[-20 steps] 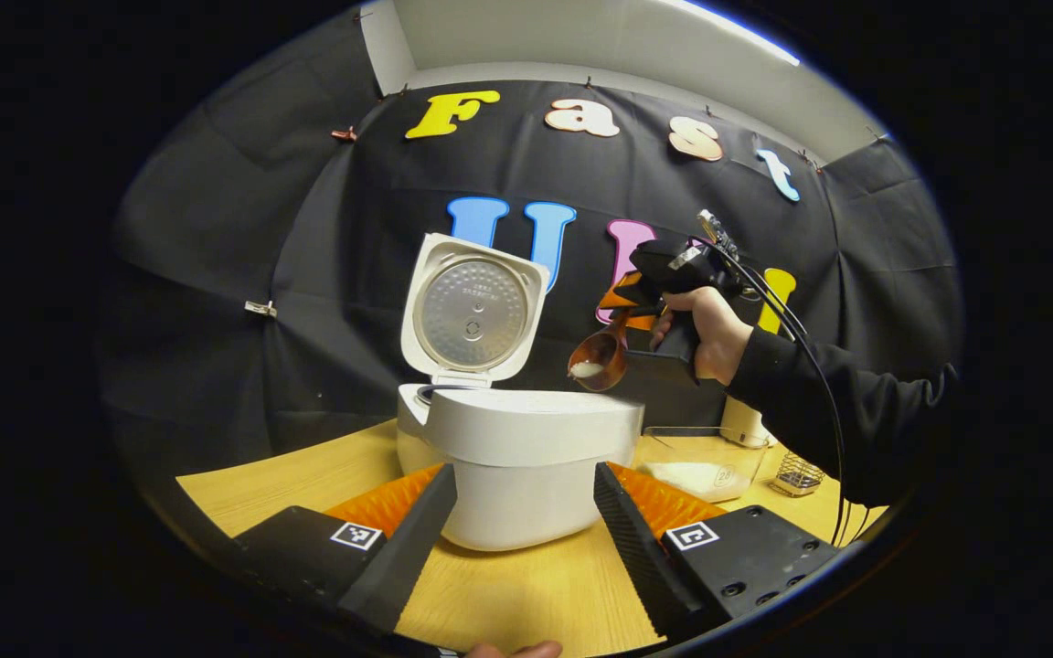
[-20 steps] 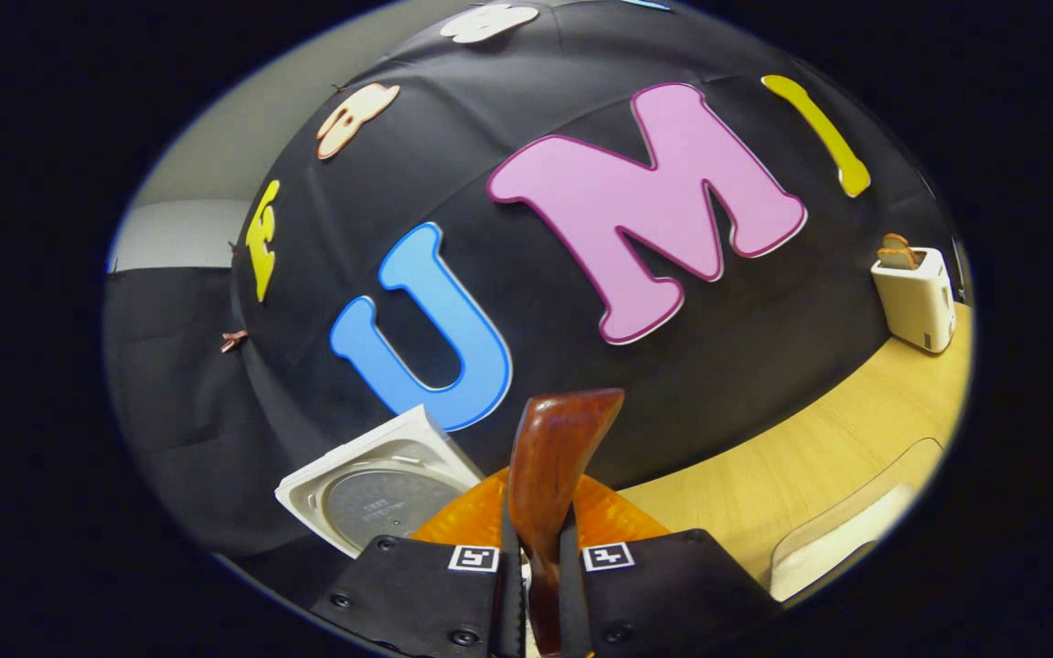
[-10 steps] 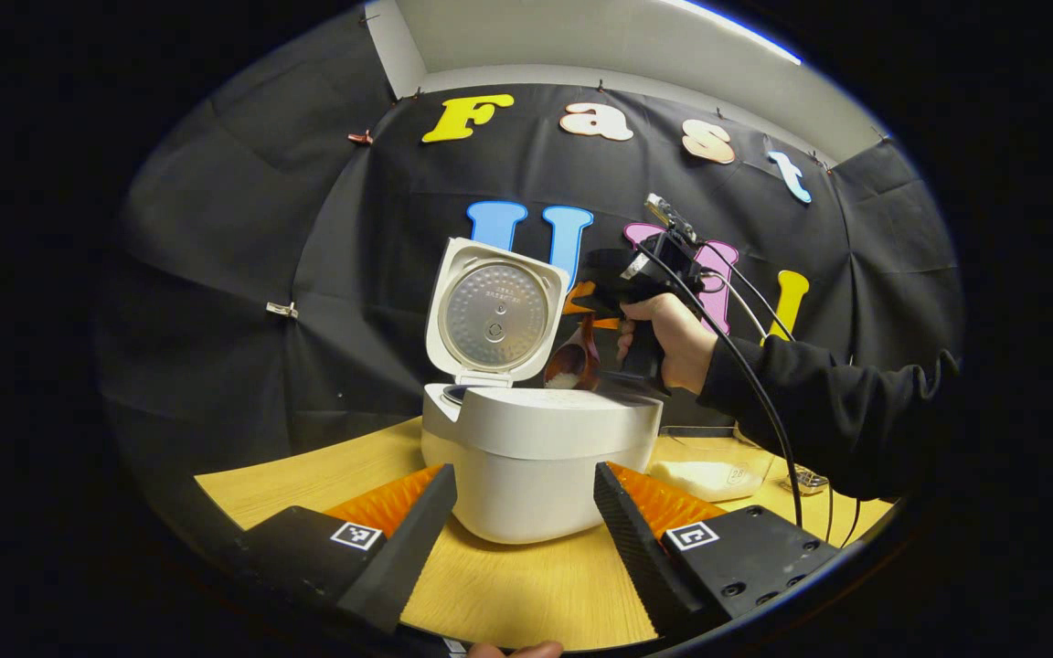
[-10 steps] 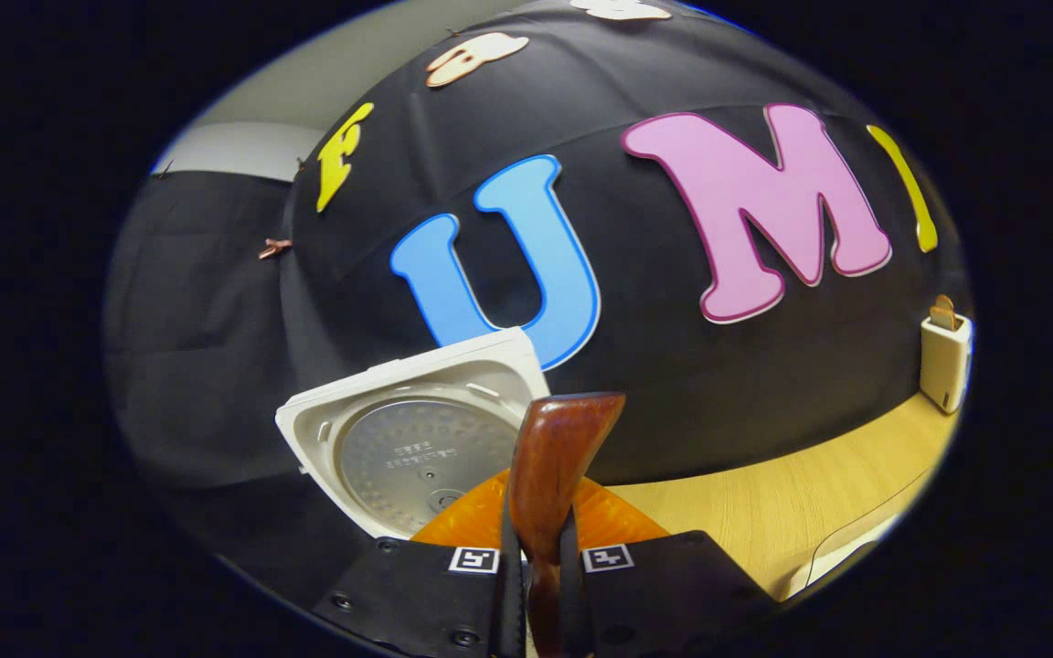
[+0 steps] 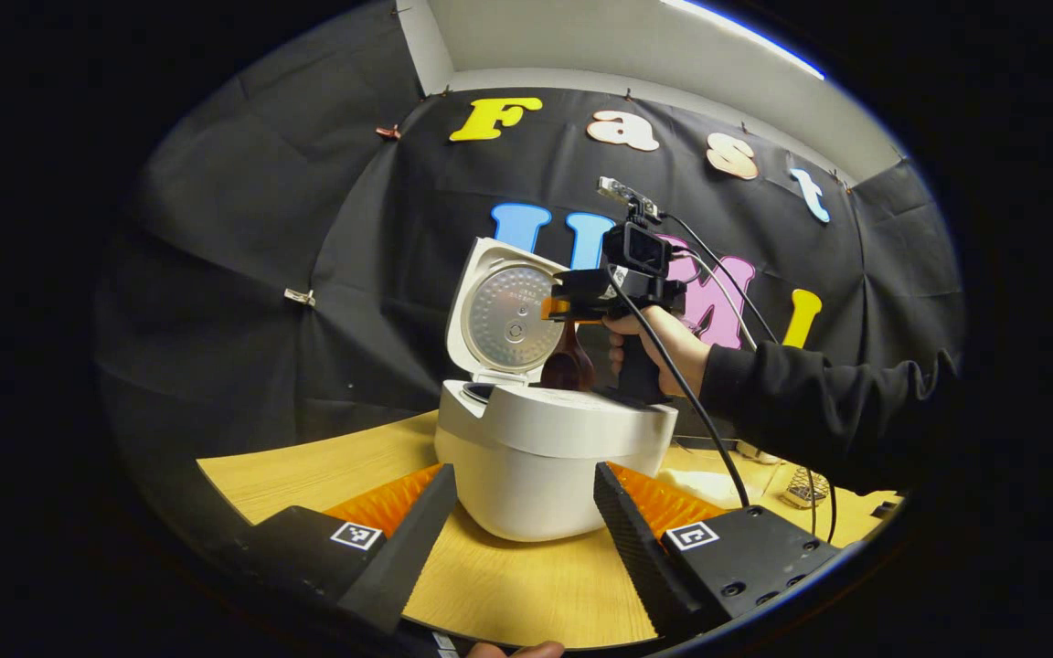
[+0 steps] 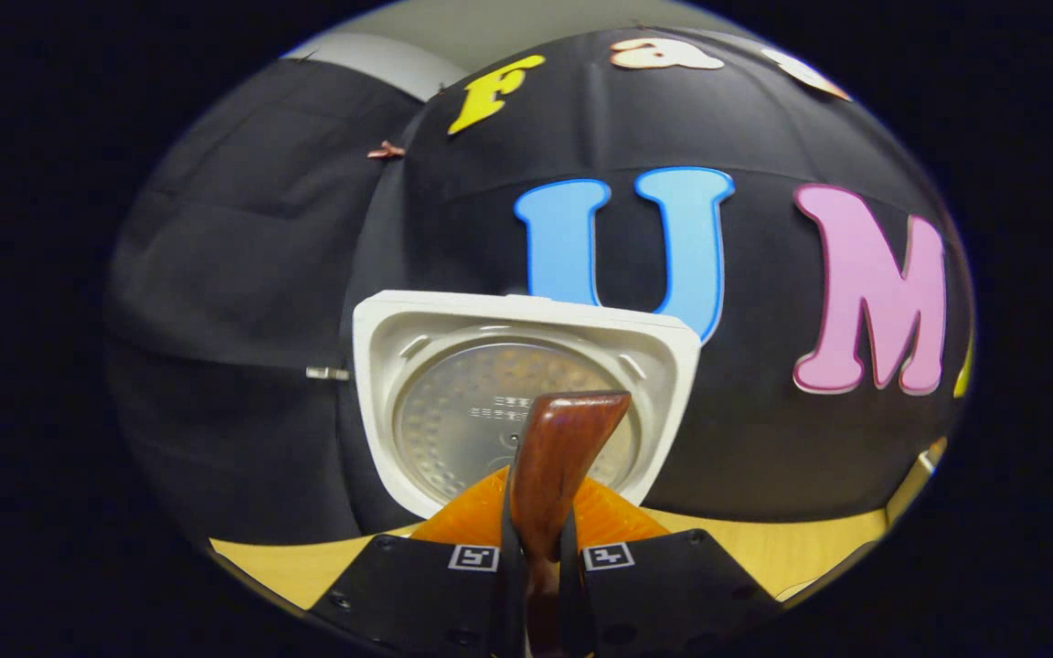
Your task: Close the left gripper, press the button to open the rice cooker; take a wooden spoon from the chopstick holder with the right hand, scoop a spoonful of rice and pour it into the rice cooker, then put the wooden spoon back into the chopstick holder.
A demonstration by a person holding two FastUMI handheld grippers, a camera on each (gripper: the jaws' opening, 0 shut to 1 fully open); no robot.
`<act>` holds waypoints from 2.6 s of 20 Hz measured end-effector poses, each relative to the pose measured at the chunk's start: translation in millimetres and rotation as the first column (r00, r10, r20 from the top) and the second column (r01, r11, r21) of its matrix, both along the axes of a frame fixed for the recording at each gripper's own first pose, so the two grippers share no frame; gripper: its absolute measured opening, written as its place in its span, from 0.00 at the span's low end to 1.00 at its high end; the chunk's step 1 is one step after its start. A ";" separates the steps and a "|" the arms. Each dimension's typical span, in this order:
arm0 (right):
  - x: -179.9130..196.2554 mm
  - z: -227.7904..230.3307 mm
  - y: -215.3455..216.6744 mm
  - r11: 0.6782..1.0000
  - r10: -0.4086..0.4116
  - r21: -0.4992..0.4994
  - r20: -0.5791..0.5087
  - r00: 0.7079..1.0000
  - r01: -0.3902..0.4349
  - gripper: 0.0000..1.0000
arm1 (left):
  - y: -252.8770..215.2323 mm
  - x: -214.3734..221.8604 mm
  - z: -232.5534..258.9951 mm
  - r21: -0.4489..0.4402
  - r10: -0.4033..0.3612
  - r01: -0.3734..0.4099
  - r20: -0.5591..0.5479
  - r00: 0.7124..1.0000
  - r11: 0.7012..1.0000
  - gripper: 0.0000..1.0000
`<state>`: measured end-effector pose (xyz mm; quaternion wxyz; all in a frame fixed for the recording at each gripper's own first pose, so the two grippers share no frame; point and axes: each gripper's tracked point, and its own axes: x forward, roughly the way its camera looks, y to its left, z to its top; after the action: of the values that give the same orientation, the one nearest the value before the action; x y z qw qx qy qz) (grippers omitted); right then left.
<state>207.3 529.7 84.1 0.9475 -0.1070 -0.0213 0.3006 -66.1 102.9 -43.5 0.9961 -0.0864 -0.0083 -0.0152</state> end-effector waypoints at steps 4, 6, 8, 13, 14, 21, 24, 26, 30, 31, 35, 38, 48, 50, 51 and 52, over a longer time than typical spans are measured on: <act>-8.3 0.8 16.5 0.997 0.043 -0.067 0.073 0.996 -0.038 0.18 | 10.5 1.5 -2.0 -0.029 0.017 -0.018 -0.011 1.000 0.999 0.95; -8.1 -6.3 21.4 0.992 0.058 -0.116 0.083 0.995 -0.049 0.18 | 13.8 1.5 -1.2 -0.023 0.028 -0.028 -0.012 1.000 0.999 0.95; -7.9 -5.9 21.6 0.993 0.070 -0.104 0.069 0.995 -0.062 0.18 | 16.0 0.5 4.5 -0.014 0.035 -0.035 -0.003 0.999 0.999 0.95; -5.5 -5.5 12.9 0.997 0.067 -0.040 -0.021 0.998 -0.068 0.18 | 12.7 -0.8 16.2 0.024 0.042 -0.043 0.020 0.999 0.999 0.95; -5.6 -2.3 9.6 0.998 0.067 -0.020 -0.041 0.997 -0.067 0.19 | 11.4 -0.7 18.4 0.029 0.042 -0.043 0.024 0.999 0.999 0.95; -6.5 45.5 -46.4 0.986 0.057 0.162 -0.122 0.991 -0.037 0.19 | -14.5 -3.6 39.1 0.067 0.017 -0.021 0.063 0.998 0.998 0.95; -5.3 65.9 -94.7 0.968 0.039 0.251 -0.173 0.984 0.006 0.19 | -33.4 -5.1 50.1 0.093 -0.002 -0.007 0.093 0.996 0.996 0.95; -1.1 73.5 -139.7 0.963 -0.008 0.263 -0.175 0.985 0.054 0.18 | -44.2 -1.2 54.2 0.119 -0.014 0.001 0.103 0.995 0.993 0.95; 4.3 80.4 -247.8 0.954 -0.130 0.247 -0.161 0.978 0.168 0.19 | -72.0 15.0 53.2 0.144 -0.046 0.033 0.092 0.995 0.989 0.95; 5.5 80.1 -271.5 0.951 -0.154 0.244 -0.165 0.974 0.192 0.19 | -77.2 18.7 52.7 0.140 -0.053 0.040 0.087 0.995 0.989 0.95; 3.2 84.3 -372.4 0.929 -0.265 0.222 -0.160 0.951 0.296 0.18 | -101.4 35.6 51.1 0.137 -0.079 0.068 0.076 0.994 0.988 0.95; -1.7 81.8 -440.4 0.907 -0.331 0.212 -0.173 0.928 0.363 0.19 | -118.1 47.6 52.8 0.141 -0.093 0.081 0.078 0.993 0.987 0.95; -28.0 13.4 -578.1 0.833 -0.453 0.214 -0.267 0.851 0.511 0.19 | -175.4 71.5 55.0 0.148 -0.144 0.130 0.089 0.985 0.980 0.95; -28.8 -7.4 -590.0 0.816 -0.475 0.209 -0.286 0.832 0.538 0.19 | -181.0 72.9 59.7 0.150 -0.145 0.129 0.102 0.984 0.980 0.95; -28.3 -15.6 -596.5 0.808 -0.492 0.205 -0.282 0.824 0.552 0.19 | -183.0 73.5 62.7 0.150 -0.144 0.126 0.111 0.983 0.981 0.95; -27.5 -22.0 -601.3 0.799 -0.506 0.206 -0.279 0.816 0.565 0.19 | -184.5 74.3 64.6 0.149 -0.142 0.124 0.118 0.983 0.981 0.95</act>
<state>179.8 -71.6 62.1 0.9957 0.0582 0.0679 0.0224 8.2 -81.6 21.1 0.9939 -0.0150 -0.0652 -0.0878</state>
